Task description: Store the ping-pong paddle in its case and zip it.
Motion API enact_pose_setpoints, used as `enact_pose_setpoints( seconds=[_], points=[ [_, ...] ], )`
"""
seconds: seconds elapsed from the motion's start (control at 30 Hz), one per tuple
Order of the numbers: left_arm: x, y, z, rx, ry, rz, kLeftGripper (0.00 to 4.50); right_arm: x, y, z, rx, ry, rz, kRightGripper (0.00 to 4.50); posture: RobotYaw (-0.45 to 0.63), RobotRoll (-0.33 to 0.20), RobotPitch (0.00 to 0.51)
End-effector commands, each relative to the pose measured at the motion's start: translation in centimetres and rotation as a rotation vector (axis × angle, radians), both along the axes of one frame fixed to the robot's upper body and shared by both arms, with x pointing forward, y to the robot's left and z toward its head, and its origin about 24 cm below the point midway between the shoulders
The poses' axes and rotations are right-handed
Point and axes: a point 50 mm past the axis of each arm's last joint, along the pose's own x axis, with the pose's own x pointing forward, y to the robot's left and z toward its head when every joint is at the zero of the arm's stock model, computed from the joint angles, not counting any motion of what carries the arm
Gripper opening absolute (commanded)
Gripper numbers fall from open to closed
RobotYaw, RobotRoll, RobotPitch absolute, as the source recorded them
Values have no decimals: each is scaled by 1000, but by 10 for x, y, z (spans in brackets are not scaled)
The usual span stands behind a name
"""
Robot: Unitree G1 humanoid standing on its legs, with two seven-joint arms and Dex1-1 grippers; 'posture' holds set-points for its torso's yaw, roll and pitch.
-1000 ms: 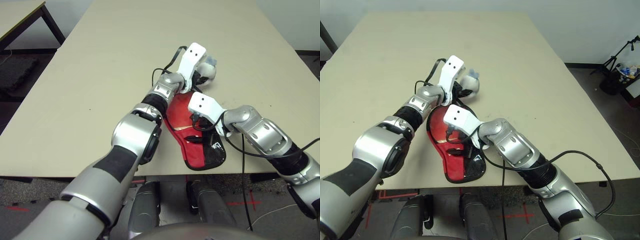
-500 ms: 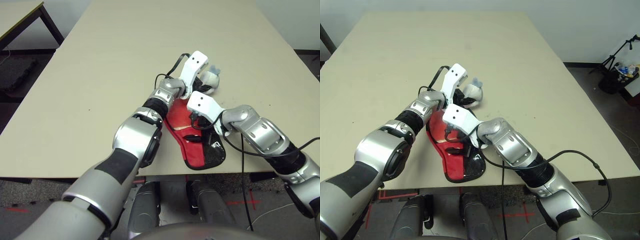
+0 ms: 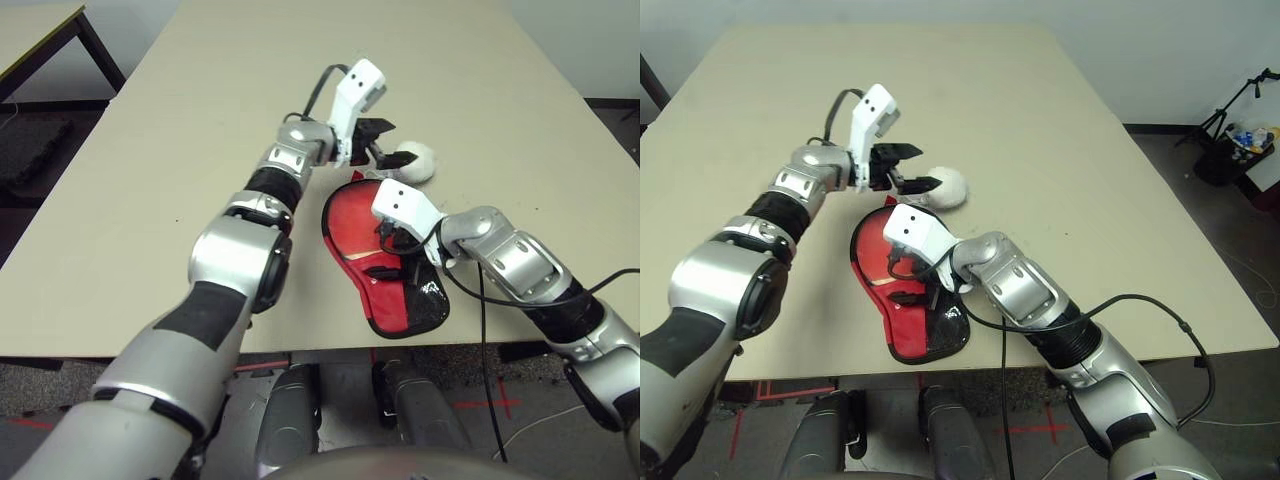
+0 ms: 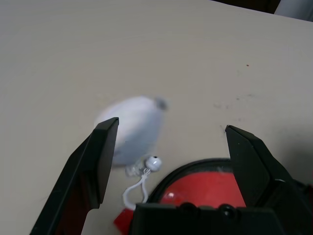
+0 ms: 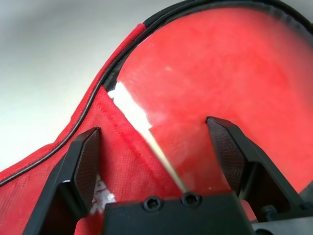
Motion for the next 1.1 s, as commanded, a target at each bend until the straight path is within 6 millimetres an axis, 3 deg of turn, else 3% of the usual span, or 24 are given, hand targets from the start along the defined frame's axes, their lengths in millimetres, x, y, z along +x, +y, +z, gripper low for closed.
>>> enact_pose_setpoints(
  seconds=[0.03,0.17,0.33,0.6,0.87,1.1],
  points=[
    [-1,6,5,19,-10,-23,4459,1,-10,-26,-71,85,-66,4500,-48,0,125],
    [-5,21,-9,84,43,-55,4459,3,-9,-26,-68,81,-66,4500,-48,0,113],
    [-16,30,-44,177,128,-111,4459,6,-10,-25,-66,73,-74,4500,-56,0,106],
    [-30,29,-83,271,173,-148,4459,8,-12,-24,-64,66,-84,4500,-65,0,105],
    [-34,32,-108,360,233,-95,4459,12,-15,-17,-62,50,-97,4500,-68,0,112],
    [-34,35,-117,388,253,-46,4459,50,-26,63,50,-160,-244,4500,-67,0,118]
  ],
)
